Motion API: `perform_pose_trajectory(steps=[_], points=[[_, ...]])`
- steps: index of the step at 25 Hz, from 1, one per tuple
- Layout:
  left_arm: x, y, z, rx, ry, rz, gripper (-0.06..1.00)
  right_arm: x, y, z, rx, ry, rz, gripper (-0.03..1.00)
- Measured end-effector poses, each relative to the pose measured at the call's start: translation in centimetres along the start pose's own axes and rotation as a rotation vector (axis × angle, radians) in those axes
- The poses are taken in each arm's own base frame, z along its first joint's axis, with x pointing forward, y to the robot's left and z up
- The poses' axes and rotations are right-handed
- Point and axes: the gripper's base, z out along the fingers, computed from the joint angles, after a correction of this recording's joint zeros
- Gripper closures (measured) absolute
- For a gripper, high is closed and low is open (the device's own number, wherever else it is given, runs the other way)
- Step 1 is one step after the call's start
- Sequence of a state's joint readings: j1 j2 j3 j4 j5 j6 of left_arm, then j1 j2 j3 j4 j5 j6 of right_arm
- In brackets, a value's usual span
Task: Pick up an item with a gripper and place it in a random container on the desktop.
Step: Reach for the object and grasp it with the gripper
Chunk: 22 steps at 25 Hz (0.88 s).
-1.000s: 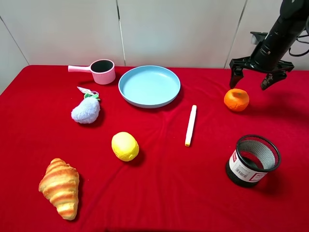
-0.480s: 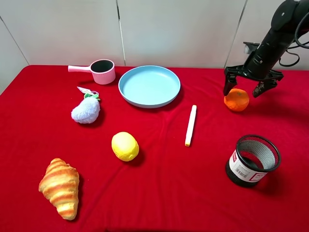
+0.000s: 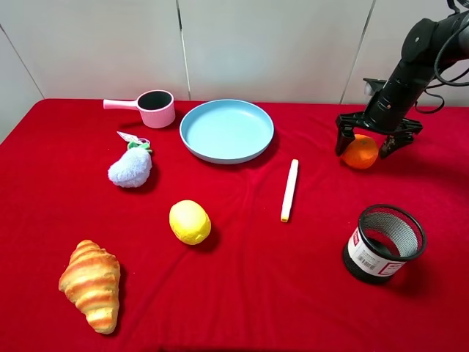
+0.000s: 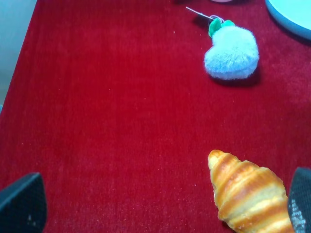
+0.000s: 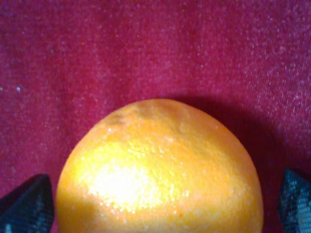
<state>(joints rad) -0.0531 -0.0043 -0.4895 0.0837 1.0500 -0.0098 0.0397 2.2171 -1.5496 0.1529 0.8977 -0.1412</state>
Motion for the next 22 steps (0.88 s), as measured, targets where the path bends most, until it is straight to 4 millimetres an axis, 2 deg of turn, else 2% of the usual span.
perform_pose_trajectory(steps=[10, 14, 22], points=[[0.0, 0.0, 0.0, 0.0, 0.0, 0.0, -0.04, 0.06, 0.0, 0.0, 0.0, 0.007, -0.001, 0.28], [0.0, 0.0, 0.0, 0.0, 0.0, 0.0, -0.04, 0.25, 0.03, 0.0, -0.003, 0.028, -0.001, 0.42], [0.0, 0.0, 0.0, 0.0, 0.0, 0.0, -0.04, 0.27, 0.04, -0.04, -0.004, 0.032, 0.003, 0.42]])
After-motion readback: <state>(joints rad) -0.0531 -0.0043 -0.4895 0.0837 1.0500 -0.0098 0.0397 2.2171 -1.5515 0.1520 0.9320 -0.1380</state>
